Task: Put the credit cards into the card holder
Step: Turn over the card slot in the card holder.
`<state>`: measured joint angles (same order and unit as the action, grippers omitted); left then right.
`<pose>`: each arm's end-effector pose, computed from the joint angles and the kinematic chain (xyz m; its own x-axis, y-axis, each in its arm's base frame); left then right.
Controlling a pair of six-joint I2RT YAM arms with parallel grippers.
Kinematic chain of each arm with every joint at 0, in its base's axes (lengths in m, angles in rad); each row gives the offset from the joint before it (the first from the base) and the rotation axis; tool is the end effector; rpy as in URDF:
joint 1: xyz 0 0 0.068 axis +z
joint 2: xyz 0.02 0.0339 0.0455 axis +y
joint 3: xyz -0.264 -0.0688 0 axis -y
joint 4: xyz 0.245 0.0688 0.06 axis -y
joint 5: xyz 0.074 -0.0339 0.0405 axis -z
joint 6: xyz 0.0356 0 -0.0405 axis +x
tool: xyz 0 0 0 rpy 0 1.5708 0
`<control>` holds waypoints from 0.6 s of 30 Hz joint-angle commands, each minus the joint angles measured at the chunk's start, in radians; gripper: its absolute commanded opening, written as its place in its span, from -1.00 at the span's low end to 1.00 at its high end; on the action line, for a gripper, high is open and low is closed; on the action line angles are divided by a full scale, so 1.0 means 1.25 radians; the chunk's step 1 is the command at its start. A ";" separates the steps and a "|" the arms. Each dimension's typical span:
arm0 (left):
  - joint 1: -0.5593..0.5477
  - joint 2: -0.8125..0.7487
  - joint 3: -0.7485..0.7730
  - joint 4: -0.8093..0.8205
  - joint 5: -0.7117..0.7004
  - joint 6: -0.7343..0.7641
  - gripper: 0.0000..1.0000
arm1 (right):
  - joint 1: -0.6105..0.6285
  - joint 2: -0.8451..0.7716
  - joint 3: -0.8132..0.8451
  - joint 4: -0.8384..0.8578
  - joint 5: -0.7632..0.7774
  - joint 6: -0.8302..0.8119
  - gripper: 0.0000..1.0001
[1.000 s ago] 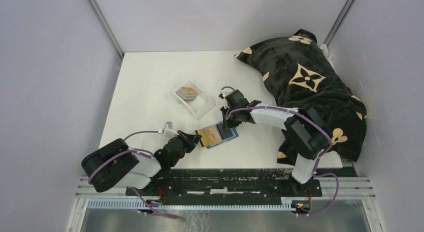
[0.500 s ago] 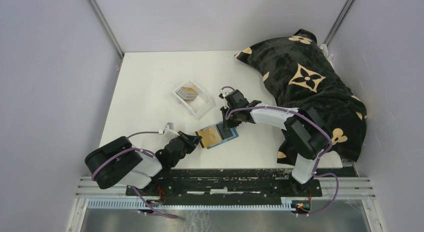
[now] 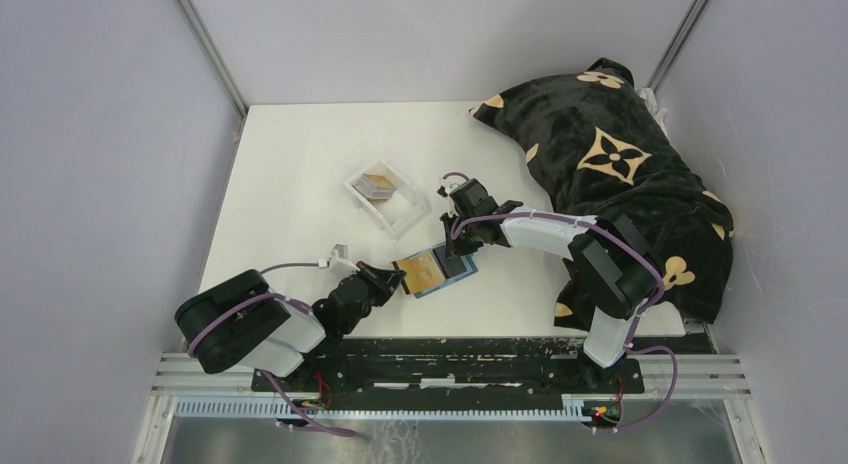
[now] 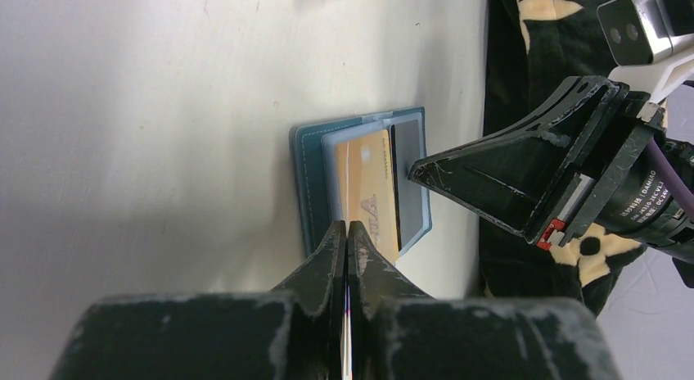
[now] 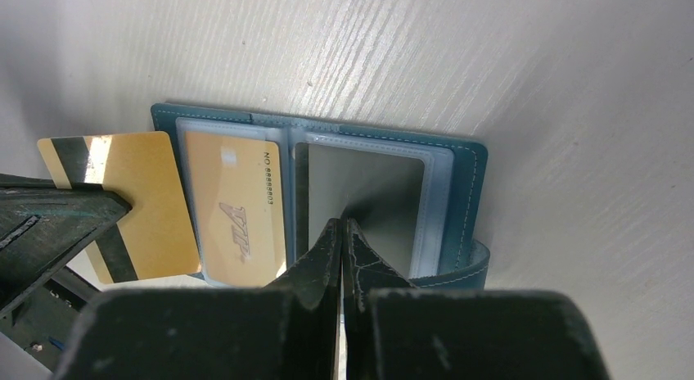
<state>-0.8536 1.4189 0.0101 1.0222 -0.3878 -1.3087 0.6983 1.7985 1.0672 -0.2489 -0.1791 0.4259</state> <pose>0.1270 -0.1252 0.1020 -0.5157 -0.7690 -0.3777 -0.1182 0.5005 -0.8576 0.2738 0.2381 0.1612 -0.8721 -0.2013 -0.4460 -0.3825 0.8489 0.3648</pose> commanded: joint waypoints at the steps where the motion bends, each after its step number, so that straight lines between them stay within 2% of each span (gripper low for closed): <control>1: -0.007 0.013 -0.012 0.047 -0.020 -0.029 -0.94 | 0.002 -0.003 0.004 0.022 -0.002 0.000 -0.98; 18: -0.021 0.049 0.000 0.057 -0.031 -0.040 -0.94 | 0.002 -0.006 -0.001 0.023 -0.004 -0.003 -0.98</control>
<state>-0.8677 1.4727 0.0101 1.0645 -0.3916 -1.3136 0.6983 1.7985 1.0664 -0.2489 -0.1814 0.4255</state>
